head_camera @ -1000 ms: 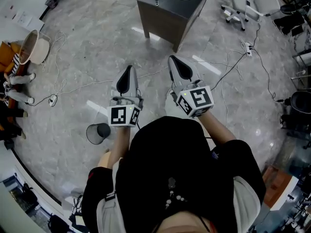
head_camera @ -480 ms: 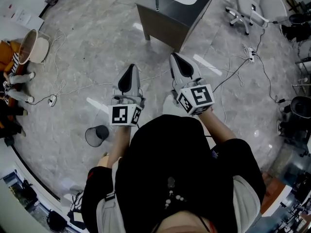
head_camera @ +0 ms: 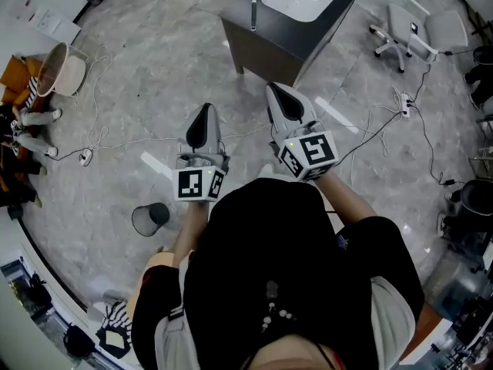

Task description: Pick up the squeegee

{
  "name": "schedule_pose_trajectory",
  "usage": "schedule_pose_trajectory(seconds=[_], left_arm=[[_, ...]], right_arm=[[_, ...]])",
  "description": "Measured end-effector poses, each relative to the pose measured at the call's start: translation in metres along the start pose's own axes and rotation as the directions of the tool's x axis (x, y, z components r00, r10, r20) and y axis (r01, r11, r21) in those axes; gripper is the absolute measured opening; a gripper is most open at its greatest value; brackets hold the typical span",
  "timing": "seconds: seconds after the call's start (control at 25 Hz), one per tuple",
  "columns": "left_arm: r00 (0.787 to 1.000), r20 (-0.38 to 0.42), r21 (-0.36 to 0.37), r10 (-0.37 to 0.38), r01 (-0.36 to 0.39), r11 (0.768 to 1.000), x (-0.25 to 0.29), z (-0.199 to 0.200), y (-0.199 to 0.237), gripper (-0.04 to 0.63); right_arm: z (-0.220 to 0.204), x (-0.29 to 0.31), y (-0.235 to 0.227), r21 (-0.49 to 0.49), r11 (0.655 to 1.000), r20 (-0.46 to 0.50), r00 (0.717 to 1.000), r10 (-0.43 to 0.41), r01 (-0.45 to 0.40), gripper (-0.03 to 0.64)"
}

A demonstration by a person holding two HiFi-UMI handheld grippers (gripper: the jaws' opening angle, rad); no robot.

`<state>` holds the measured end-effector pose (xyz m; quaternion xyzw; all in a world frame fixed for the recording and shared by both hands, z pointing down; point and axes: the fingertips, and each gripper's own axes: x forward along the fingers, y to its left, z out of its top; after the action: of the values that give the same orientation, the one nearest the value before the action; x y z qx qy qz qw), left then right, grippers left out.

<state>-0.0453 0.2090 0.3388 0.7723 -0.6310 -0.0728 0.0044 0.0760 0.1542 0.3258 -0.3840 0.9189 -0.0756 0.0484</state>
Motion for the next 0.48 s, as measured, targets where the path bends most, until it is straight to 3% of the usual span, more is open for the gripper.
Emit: schedule_pose_trajectory(seconds=[0.48], left_arm=[[1.000, -0.026, -0.011, 0.004, -0.005, 1.000, 0.034, -0.009, -0.008, 0.000]], right_arm=[[-0.003, 0.020, -0.047, 0.093, 0.995, -0.025, 0.999, -0.034, 0.036, 0.003]])
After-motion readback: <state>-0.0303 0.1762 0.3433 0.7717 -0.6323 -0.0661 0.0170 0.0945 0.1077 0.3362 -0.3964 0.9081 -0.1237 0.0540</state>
